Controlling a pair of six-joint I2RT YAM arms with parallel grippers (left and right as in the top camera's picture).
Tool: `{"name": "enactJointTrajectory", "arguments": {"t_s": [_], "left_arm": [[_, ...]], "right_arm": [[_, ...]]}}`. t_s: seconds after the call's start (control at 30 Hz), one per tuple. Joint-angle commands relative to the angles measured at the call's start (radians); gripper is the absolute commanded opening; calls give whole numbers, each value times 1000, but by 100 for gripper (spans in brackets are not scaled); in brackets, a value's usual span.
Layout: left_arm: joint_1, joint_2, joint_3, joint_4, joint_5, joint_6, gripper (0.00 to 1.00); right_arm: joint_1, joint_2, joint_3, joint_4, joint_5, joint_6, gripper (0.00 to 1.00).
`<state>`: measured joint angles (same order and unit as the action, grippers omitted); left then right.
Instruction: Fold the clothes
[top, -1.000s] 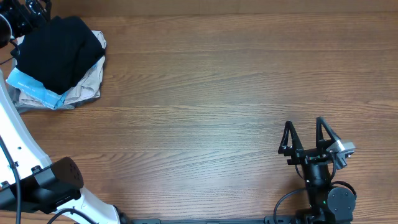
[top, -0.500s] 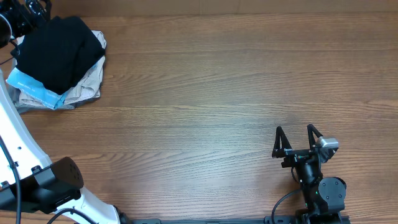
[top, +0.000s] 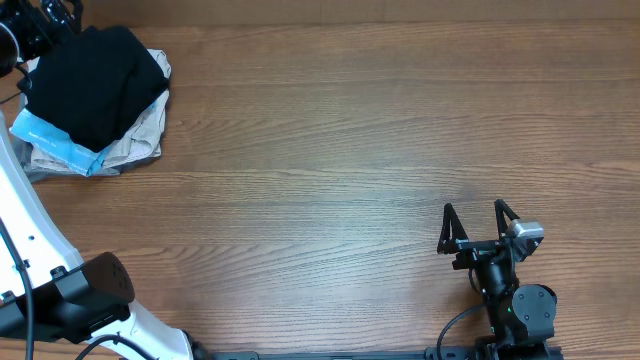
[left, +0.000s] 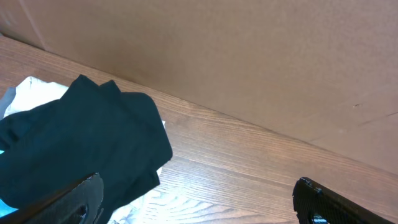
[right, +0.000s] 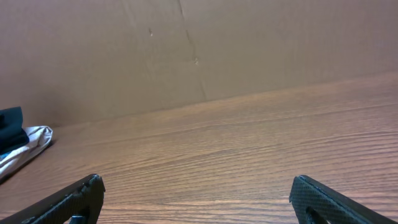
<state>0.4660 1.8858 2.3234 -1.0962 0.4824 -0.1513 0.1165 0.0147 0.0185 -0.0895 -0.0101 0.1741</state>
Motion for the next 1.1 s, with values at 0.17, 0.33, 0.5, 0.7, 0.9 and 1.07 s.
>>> {"name": "enactJointTrajectory", "arguments": {"t_s": [0.17,0.33,0.5,0.7,0.9,1.07], "left_arm": [[-3,-6,1,0,-3,-6,100],[-3,-6,1,0,-3,-6,100],[-3,-6,1,0,-3,-6,100],[-5,-18,1,-6,-51,-6,100],[-37,-173,1,-40,-100,-6,100],[-105,-328,0,-45,-100,-6,100]], "right_arm": [[-6,-11,-11,5,9,-11,100],[-6,-11,-11,5,9,-11,100],[-6,-11,-11,5,9,-11,100],[-6,-11,-11,5,9,-11,100],[-6,-11,-11,5,9,-11,100],[-6,-11,-11,5,9,-11,100]]}}
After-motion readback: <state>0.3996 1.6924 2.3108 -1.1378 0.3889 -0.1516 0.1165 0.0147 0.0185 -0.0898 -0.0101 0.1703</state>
